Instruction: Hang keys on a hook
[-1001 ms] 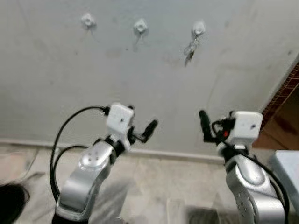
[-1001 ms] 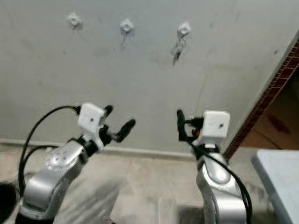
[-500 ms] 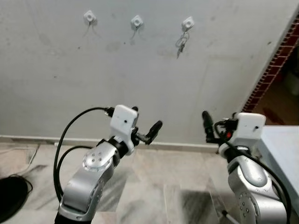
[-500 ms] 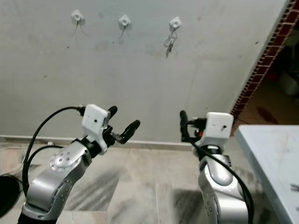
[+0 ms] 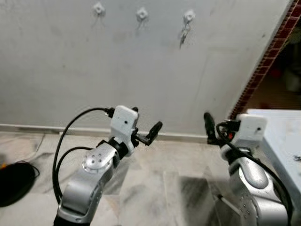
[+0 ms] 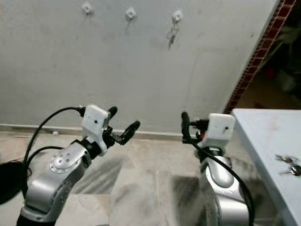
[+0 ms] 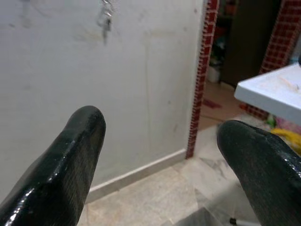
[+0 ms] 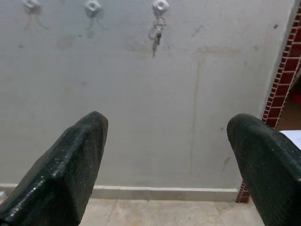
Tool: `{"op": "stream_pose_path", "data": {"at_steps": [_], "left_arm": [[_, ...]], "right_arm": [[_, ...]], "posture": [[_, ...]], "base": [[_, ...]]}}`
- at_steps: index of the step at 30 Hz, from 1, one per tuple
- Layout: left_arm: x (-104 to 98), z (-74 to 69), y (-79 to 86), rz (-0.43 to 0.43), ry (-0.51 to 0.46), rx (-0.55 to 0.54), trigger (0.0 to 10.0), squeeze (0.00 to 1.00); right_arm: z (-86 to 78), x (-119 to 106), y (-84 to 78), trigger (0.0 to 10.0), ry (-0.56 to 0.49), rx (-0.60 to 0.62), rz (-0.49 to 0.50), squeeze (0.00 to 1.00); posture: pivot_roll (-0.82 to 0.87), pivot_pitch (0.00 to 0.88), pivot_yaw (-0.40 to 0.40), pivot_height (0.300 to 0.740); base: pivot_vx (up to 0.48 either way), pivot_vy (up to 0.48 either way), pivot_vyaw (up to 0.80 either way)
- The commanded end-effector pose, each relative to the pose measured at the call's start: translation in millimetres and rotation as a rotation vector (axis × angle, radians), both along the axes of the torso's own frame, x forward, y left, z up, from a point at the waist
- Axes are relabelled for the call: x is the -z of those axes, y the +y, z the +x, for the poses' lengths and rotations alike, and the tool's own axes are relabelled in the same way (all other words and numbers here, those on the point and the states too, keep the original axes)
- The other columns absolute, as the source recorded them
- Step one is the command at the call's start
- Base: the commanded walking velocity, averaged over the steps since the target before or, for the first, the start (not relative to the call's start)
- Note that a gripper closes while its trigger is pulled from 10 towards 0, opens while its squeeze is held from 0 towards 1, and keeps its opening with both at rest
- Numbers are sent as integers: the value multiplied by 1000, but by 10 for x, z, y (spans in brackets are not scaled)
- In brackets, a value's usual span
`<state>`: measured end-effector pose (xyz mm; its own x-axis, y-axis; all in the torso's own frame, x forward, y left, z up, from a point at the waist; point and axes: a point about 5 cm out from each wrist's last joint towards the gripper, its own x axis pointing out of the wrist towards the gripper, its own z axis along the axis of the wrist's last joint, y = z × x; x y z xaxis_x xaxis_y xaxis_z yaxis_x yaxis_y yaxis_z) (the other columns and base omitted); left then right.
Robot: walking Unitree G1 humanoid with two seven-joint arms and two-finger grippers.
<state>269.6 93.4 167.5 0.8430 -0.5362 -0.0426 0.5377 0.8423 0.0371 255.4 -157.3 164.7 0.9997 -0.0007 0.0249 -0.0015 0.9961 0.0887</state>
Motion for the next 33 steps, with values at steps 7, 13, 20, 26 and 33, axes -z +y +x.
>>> {"op": "stream_pose_path", "data": {"at_steps": [7,13,20,26,33], "left_arm": [[18,44,-20,2,-7,-6,10000,0],[30,118,39,3,-19,-46,10000,0],[-16,299,132,2,-50,-135,10000,0],[6,321,182,-12,-85,-192,10000,0],[85,300,174,-39,-26,-196,10000,0]], "right_arm": [[21,-41,-33,10000,-14,1,-12,0],[35,-59,-42,10000,-23,5,-14,0],[125,-109,50,10000,-39,-2,15,0],[140,-125,64,10000,-49,-5,8,0],[148,-116,74,10000,-48,-12,0,0]], "posture": [[146,0,-54,740],[134,0,-60,740],[123,0,-65,740],[122,0,-66,740],[123,0,-68,740]], "base": [[-227,0,0],[0,0,0],[0,0,-444],[0,0,-774],[0,0,-752]]}}
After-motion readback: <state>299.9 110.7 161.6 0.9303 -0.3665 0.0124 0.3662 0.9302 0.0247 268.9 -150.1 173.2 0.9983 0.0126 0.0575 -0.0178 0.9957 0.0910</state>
